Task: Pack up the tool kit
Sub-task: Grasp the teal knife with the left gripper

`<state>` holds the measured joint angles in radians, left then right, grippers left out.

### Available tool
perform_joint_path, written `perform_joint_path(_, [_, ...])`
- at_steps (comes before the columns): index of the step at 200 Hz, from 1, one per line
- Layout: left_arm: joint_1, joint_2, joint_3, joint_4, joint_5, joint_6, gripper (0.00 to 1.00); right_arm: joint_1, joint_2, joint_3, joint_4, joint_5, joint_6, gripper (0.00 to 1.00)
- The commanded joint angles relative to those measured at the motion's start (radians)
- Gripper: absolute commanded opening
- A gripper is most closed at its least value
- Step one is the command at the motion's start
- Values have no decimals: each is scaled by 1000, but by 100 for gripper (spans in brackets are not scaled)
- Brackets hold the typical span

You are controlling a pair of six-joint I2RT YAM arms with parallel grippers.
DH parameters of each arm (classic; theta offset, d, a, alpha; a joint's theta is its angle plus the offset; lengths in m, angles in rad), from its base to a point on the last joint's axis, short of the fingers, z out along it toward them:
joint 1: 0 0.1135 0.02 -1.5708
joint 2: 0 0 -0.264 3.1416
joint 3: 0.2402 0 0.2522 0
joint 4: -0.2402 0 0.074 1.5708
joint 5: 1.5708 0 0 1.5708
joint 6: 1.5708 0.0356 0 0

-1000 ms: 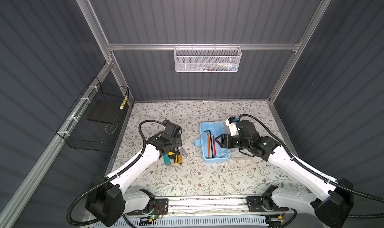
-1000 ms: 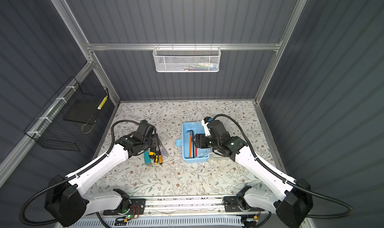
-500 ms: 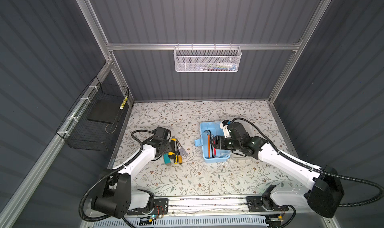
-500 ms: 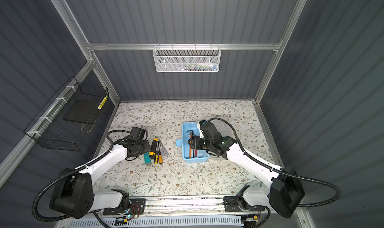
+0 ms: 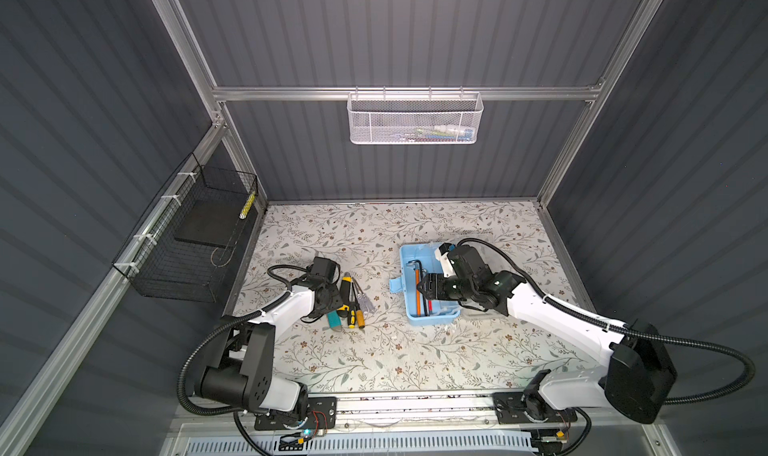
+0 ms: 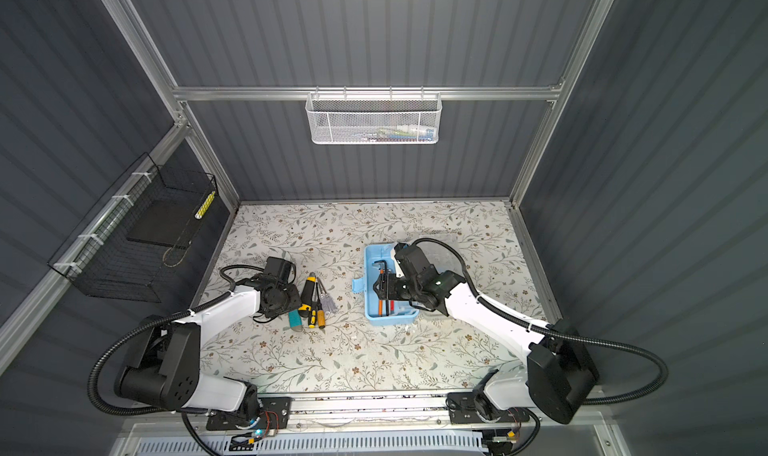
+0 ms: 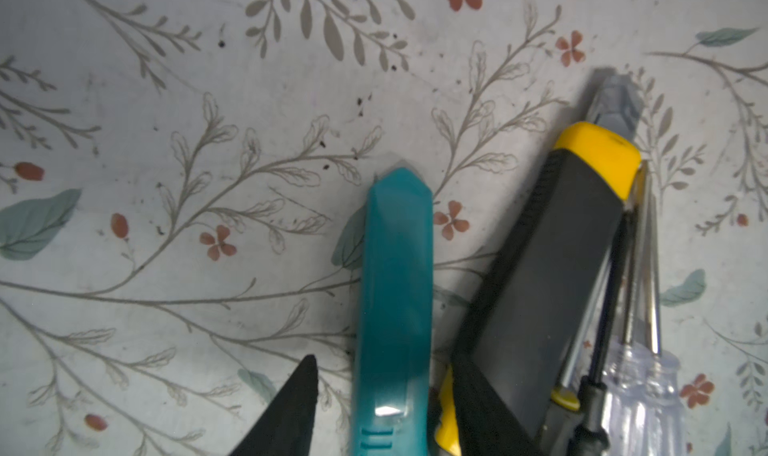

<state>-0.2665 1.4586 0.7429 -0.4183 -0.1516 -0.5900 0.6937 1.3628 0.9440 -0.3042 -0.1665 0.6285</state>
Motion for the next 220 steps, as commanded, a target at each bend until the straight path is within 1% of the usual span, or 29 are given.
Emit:
perform_joint_path(1, [7,25,-13,11,19,23,49,4,10,21,5,-8,5,68])
perform_joint_path(29, [7,35,-25,20,11,23,44,3,13,17,2,-7,1,68])
perform_joint_path(85, [7,21,-19,-11,-11,37,44,3,14,7,12,-10,2,68])
perform_joint_path(141, [6,50,-11,-9,0,51,32,-1,24,-8,45,-33,13,68])
perform_joint_path(153, [6,48,-12,-7,-4,52,32,-2,24,-11,47,-33,11,68])
perform_joint_path(184, [6,48,1,-18,-2,59,26,-8,22,-17,51,-36,12,68])
perform_joint_path(220, [6,-7,21,-47,4,65,24,-14,18,-20,56,-43,15,68])
